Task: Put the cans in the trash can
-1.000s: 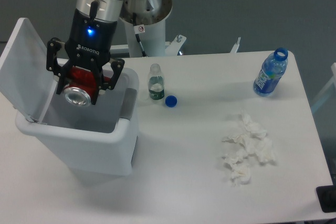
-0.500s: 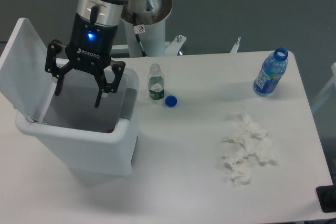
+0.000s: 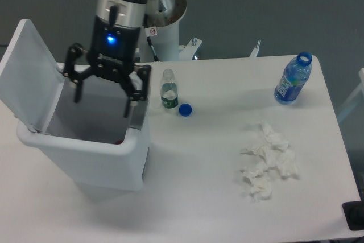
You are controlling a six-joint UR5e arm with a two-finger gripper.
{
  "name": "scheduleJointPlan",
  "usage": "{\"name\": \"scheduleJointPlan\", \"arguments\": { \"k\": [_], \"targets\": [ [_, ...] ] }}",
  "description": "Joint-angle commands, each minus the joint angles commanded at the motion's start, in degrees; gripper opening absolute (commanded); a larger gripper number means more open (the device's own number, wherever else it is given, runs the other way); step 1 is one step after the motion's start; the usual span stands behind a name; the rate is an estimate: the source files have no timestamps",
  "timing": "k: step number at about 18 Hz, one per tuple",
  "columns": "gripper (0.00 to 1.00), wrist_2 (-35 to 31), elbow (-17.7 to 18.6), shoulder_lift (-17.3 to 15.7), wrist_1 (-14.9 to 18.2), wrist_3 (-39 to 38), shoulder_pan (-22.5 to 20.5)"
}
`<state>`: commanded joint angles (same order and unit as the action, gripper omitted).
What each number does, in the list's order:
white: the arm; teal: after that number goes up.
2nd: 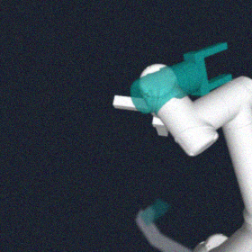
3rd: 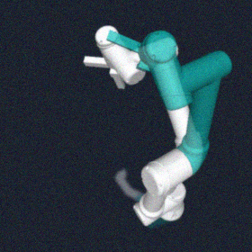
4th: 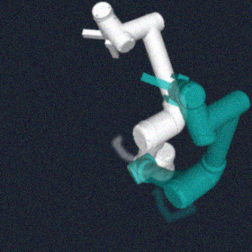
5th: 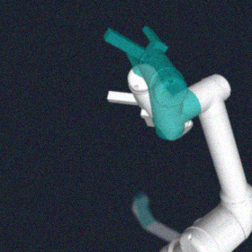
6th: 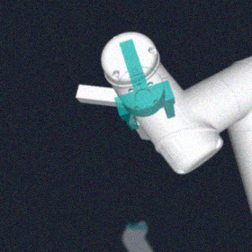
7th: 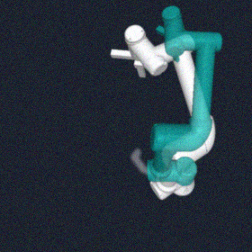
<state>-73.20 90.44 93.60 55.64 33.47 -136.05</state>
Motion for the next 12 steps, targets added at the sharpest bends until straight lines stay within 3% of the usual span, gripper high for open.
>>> {"name": "scheduleJointPlan", "arguments": {
  "k": [4,10,12],
  "targets": [
    [1.0,-1.1,0.0,1.9,0.0,9.2,-3.8],
    [1.0,-16.3,-0.8,4.7,-0.3,25.9,-4.7],
    [1.0,-17.1,-1.5,4.7,-0.3,29.0,-5.3]
  ]
}}
